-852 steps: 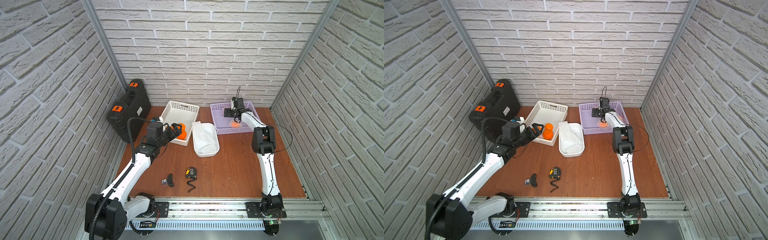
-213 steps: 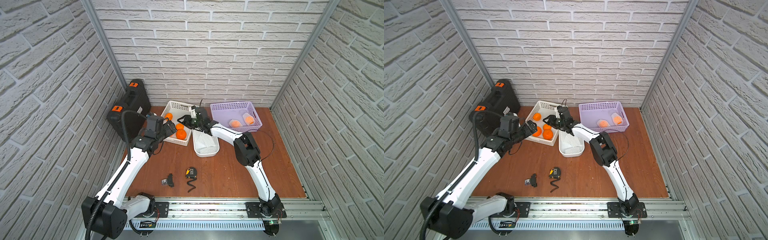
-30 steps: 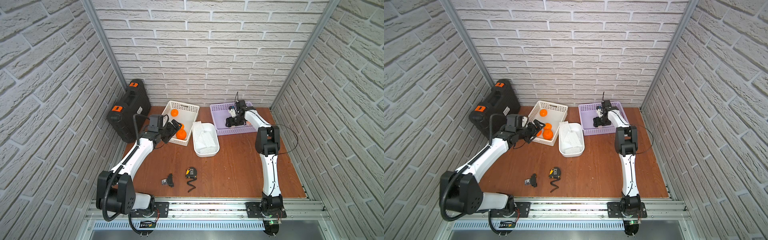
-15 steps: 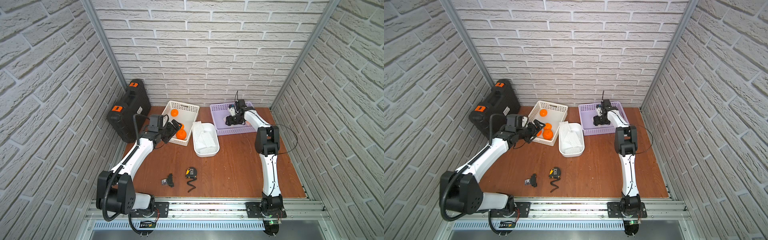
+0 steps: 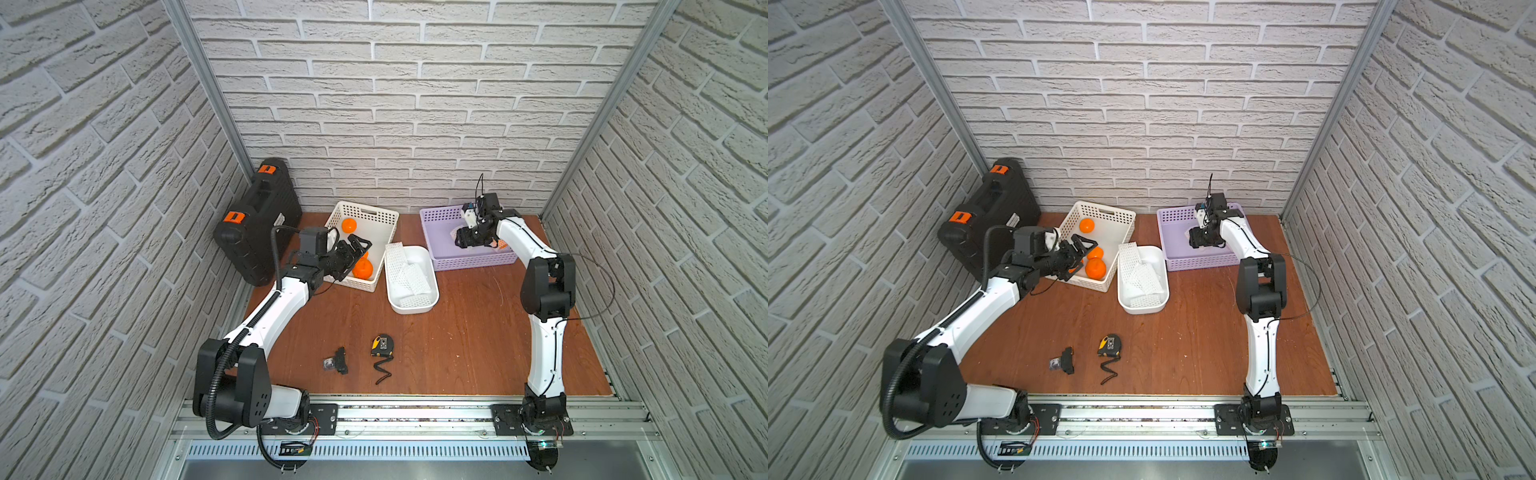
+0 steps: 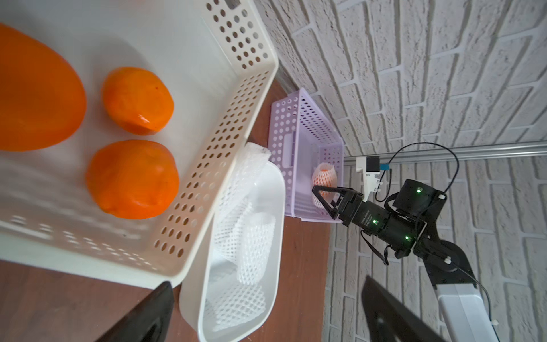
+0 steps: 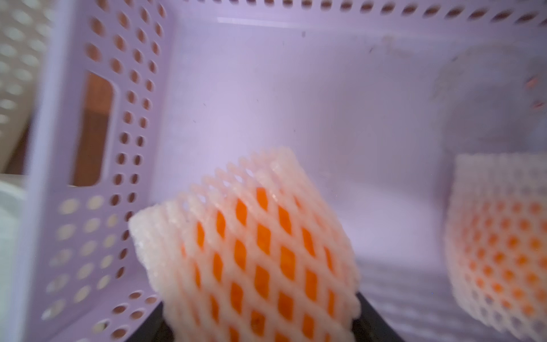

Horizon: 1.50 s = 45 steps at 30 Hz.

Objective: Remove foam nets from oranges
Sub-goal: Pick up the orange from the basket, then remove the foam net from the orange.

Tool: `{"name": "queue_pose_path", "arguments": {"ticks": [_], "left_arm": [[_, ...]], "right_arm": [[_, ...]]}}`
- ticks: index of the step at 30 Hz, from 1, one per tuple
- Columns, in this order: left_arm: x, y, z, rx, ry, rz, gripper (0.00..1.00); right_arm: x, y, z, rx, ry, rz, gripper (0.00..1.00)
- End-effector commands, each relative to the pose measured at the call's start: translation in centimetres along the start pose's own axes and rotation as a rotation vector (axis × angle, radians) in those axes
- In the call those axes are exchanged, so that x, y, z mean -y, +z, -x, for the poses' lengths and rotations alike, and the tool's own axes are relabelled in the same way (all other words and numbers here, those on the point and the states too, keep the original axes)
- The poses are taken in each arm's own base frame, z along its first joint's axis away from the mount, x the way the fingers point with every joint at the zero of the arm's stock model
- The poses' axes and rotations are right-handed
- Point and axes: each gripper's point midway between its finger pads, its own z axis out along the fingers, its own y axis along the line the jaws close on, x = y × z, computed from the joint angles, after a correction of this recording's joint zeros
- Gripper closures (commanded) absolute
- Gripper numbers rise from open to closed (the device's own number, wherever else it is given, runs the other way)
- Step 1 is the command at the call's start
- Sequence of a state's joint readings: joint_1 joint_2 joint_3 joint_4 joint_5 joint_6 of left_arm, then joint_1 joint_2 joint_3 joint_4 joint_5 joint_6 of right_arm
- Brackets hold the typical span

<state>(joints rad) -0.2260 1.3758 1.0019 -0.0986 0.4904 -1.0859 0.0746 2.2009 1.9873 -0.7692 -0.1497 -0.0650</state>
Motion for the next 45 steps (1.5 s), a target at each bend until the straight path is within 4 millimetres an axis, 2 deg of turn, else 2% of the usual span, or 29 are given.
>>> {"name": "queue_pose_path", "arguments": {"ticks": [1,4,9,14,19,24,29,35,45], "left_arm": [[4.8,-0.3,-0.8,-0.024,0.068,-0.197,0.02],[7.0,-0.7,-1.8,-0.045,0.087,-0.280,0.02],[10.4,-1.2,-4.4,-0.123,0.092,-0.378,0.02],[12.5,-1.4,-7.0,-0.205,0.088,-0.411,0.02],[14.2,-1.8,-9.2,-0.262,0.078,-0.448,0.02],[15.5,-2.8,-10.0,-0.278,0.077,-0.490,0.02],[16.3,-3.6,-10.5,-0.281,0.083,-0.523,0.02],[16.2,-2.9,-11.7,-0.317,0.072,-0.511,0.02],[15.7,-1.8,-12.2,-0.337,0.032,-0.491,0.02]], "right_arm": [[-2.6,-6.3,2.3,0.091,-0.058,0.017,0.35],[-4.7,-9.1,1.9,0.092,-0.091,0.041,0.35],[-10.2,-13.9,0.2,0.105,-0.188,0.124,0.34],[-15.2,-17.5,-2.1,0.135,-0.265,0.240,0.34],[-18.1,-20.1,-3.8,0.157,-0.321,0.313,0.33],[-20.1,-21.3,-5.9,0.120,-0.365,0.370,0.33],[-21.4,-21.8,-7.1,0.098,-0.399,0.378,0.33],[-23.1,-22.5,-7.5,0.113,-0.428,0.395,0.33],[-25.6,-22.8,-8.4,0.113,-0.479,0.429,0.32]]}}
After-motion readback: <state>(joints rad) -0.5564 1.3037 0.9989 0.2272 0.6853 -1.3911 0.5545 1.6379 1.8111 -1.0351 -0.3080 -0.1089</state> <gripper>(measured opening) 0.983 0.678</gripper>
